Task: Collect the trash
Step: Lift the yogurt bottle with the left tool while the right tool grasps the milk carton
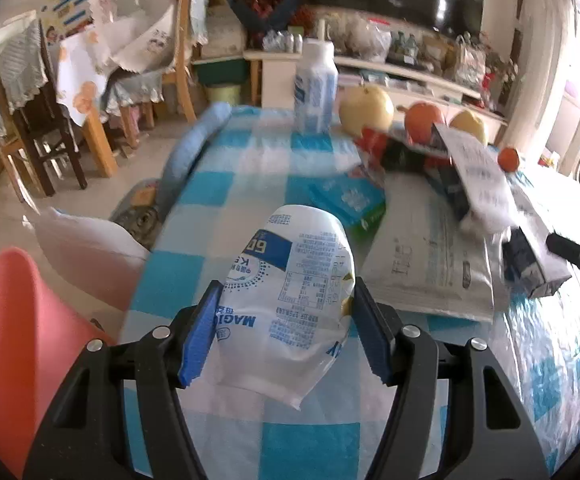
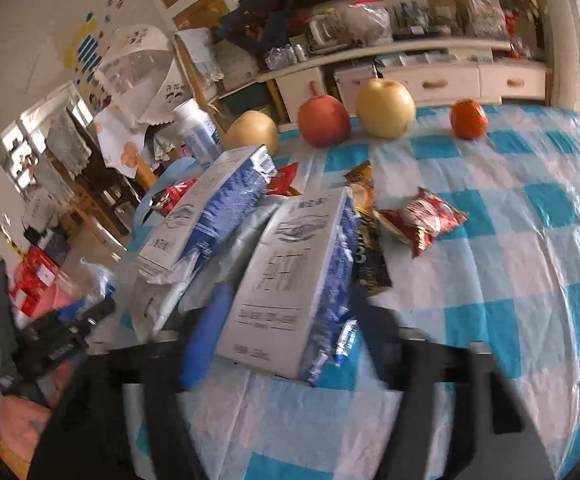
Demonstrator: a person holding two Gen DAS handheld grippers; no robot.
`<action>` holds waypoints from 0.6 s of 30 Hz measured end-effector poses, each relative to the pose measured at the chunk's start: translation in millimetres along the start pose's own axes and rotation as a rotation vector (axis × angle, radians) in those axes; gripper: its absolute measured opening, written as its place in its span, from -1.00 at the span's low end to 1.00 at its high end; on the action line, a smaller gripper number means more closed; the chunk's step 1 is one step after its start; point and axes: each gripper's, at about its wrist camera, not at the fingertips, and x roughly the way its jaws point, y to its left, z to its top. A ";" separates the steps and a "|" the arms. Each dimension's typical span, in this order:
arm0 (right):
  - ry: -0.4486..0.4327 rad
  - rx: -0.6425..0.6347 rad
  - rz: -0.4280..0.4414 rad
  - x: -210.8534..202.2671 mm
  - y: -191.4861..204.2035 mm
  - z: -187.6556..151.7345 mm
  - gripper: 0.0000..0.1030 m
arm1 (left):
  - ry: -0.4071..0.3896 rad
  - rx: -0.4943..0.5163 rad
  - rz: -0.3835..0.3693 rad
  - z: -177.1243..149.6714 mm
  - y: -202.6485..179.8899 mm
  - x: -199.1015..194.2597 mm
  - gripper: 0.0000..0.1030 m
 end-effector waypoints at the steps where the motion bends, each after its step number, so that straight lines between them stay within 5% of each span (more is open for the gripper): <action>1: 0.007 -0.024 -0.017 4.9 5.0 -1.2 0.44 | -0.012 -0.005 0.007 1.3 1.3 -2.0 0.25; 6: 0.034 -0.106 -0.088 26.0 21.1 -10.2 0.66 | -0.032 0.011 0.049 2.4 -0.6 -6.2 0.25; 9: 0.023 -0.121 -0.127 29.5 21.3 -13.1 0.41 | -0.045 0.013 0.068 3.9 0.7 -9.9 0.25; 18: 0.002 -0.105 -0.139 19.4 16.3 -14.2 0.28 | -0.110 0.015 0.170 8.6 15.5 -30.5 0.26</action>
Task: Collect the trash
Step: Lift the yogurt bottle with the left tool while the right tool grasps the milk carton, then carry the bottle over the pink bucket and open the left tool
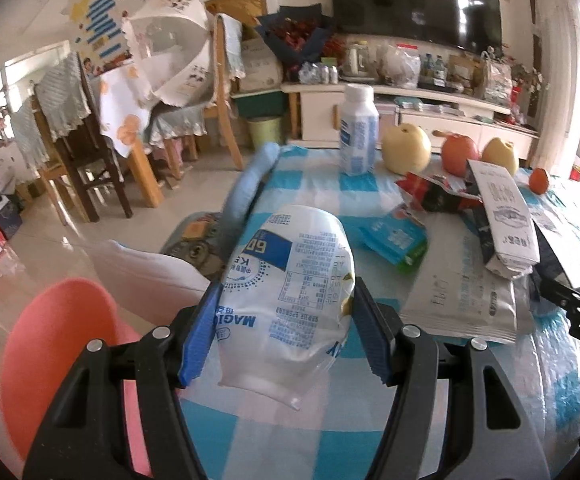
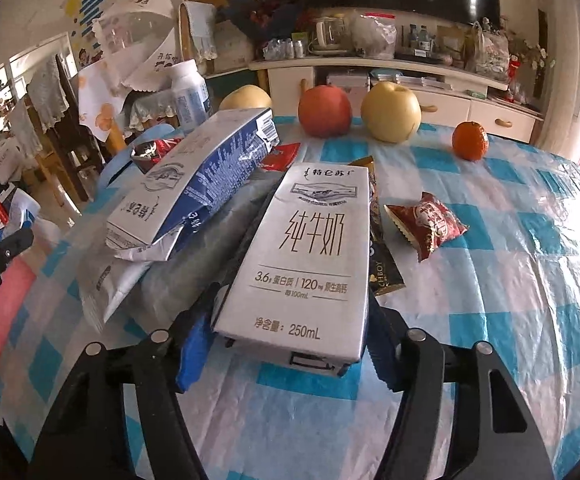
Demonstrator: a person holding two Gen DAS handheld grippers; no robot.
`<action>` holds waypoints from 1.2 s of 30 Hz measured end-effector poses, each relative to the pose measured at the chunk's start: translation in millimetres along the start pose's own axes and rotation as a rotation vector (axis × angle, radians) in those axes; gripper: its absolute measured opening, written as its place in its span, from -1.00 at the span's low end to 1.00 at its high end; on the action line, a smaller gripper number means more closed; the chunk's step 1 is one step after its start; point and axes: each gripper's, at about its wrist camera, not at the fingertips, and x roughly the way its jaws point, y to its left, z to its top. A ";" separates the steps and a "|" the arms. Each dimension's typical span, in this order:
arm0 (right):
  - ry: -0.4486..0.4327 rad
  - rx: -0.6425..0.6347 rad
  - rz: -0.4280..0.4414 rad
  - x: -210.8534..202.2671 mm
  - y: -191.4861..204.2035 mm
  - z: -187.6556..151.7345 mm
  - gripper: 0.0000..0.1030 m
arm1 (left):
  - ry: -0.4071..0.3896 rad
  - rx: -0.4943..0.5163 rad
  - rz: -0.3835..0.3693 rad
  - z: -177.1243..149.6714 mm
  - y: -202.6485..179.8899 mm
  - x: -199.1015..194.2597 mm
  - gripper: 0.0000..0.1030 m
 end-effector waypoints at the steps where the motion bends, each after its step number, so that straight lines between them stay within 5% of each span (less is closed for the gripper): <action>1: -0.005 0.003 -0.003 -2.5 -0.2 0.0 0.28 | -0.008 -0.003 0.012 0.9 3.5 -2.6 0.26; 11: -0.114 0.101 0.040 -55.4 -13.1 4.0 0.28 | -0.058 -0.051 0.078 9.3 34.1 -22.4 0.26; 18: -0.168 0.080 0.133 -88.1 21.0 9.0 0.28 | -0.083 -0.101 0.126 11.4 63.6 -36.8 0.26; 29: -0.128 -0.144 0.439 -101.5 189.7 9.8 0.28 | -0.069 -0.214 0.258 4.6 135.2 -45.8 0.26; 36: -0.053 -0.286 0.555 -83.3 290.1 7.6 0.28 | -0.021 -0.350 0.335 -12.0 199.9 -47.3 0.26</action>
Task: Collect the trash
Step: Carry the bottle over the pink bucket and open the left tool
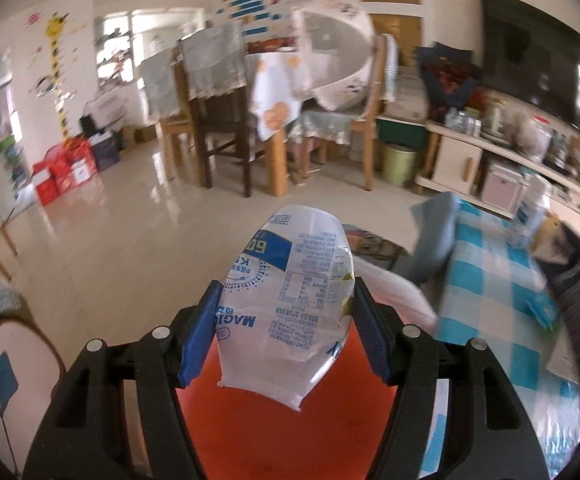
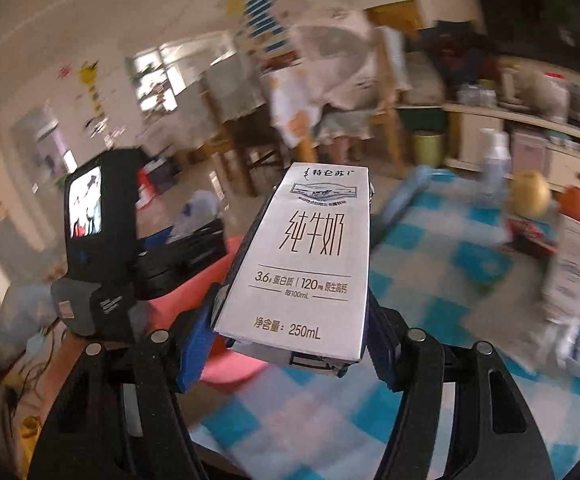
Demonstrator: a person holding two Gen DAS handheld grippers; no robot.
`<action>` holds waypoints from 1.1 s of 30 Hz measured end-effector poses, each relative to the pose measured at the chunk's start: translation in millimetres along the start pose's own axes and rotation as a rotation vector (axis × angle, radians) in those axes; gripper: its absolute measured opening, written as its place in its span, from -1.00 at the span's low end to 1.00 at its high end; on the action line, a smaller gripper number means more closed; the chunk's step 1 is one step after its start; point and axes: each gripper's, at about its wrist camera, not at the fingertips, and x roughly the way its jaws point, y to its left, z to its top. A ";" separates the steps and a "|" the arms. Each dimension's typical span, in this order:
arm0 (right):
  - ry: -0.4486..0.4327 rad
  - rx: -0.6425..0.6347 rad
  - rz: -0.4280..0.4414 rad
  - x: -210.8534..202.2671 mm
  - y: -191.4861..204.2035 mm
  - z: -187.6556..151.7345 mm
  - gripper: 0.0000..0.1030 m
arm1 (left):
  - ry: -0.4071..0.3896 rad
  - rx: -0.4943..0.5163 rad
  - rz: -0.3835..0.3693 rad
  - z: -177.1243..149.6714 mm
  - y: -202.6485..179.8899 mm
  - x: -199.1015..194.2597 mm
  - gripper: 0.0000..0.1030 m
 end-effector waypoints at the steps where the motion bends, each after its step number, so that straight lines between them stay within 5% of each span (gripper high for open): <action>1: 0.013 -0.016 0.010 10.4 8.3 2.6 0.28 | 0.005 -0.010 0.010 0.1 5.1 2.1 0.26; 8: 0.127 -0.084 0.060 76.0 40.3 6.0 0.29 | 0.054 -0.106 0.062 2.0 49.2 19.8 0.27; 12: 0.170 -0.069 0.067 94.3 38.1 -4.4 0.37 | 0.059 -0.131 0.070 1.9 57.9 21.5 0.55; 18: 0.140 -0.014 0.008 80.6 21.7 -10.5 0.74 | 0.038 -0.127 0.029 5.7 46.9 17.7 0.76; 33: 0.112 0.083 -0.106 42.2 -18.3 -18.8 0.75 | 0.016 -0.022 -0.021 5.6 -4.7 3.3 0.80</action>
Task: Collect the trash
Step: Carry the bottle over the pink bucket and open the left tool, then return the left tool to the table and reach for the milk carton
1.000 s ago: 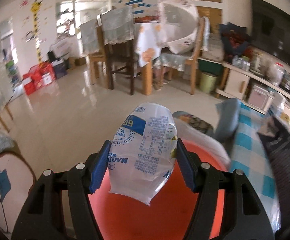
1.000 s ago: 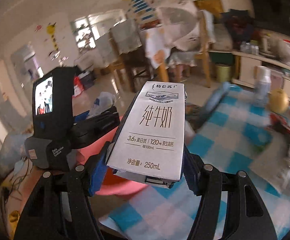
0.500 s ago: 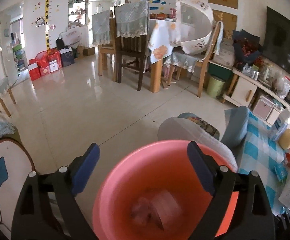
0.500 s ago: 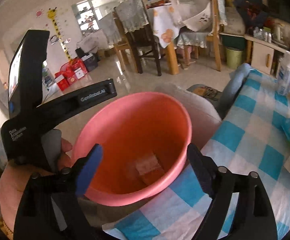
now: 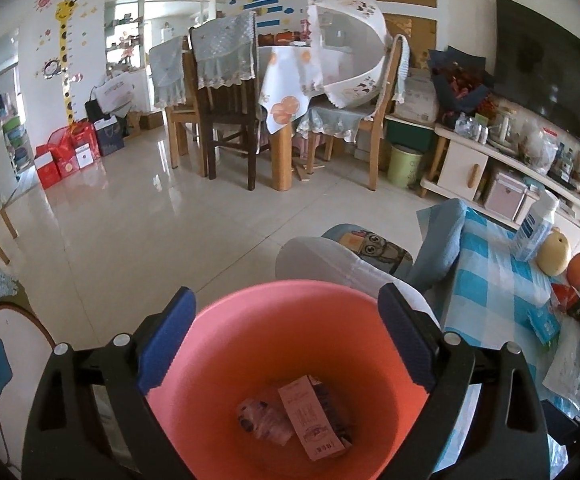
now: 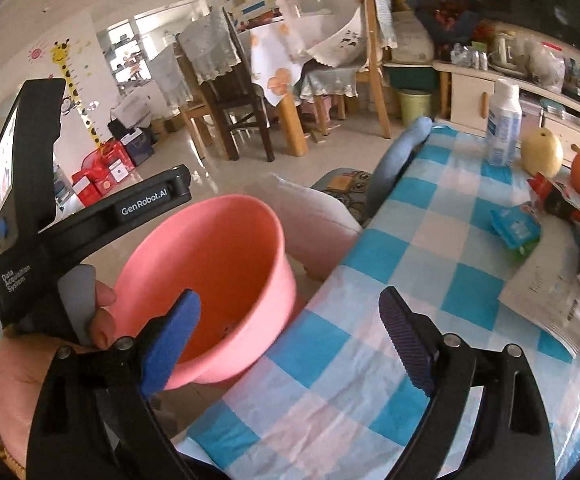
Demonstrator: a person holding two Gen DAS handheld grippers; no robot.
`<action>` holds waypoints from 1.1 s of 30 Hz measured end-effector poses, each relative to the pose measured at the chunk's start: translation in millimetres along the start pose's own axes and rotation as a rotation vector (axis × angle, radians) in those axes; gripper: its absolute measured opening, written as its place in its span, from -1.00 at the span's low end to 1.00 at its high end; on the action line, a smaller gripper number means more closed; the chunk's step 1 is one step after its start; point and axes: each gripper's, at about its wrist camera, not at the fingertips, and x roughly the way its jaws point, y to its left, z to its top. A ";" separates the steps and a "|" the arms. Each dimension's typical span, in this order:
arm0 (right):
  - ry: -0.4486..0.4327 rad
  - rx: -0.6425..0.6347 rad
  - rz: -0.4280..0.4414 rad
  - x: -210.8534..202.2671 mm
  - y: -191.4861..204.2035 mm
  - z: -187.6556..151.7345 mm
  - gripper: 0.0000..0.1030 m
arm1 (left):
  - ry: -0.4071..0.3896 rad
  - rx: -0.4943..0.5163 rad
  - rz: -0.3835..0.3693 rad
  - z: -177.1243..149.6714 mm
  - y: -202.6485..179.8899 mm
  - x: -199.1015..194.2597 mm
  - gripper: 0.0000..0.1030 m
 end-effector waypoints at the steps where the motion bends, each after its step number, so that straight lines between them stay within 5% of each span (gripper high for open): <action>1: -0.003 0.003 -0.003 -2.2 -2.0 -1.5 0.75 | -0.001 0.006 -0.002 0.5 -2.2 -0.3 0.80; 20: -0.030 0.015 -0.087 -27.1 -41.1 -12.9 0.81 | -0.007 0.117 -0.045 -3.2 -68.7 -8.5 0.80; 33: -0.051 0.028 -0.193 -56.3 -83.6 -25.5 0.81 | 0.010 0.201 -0.161 -16.2 -128.0 -16.8 0.81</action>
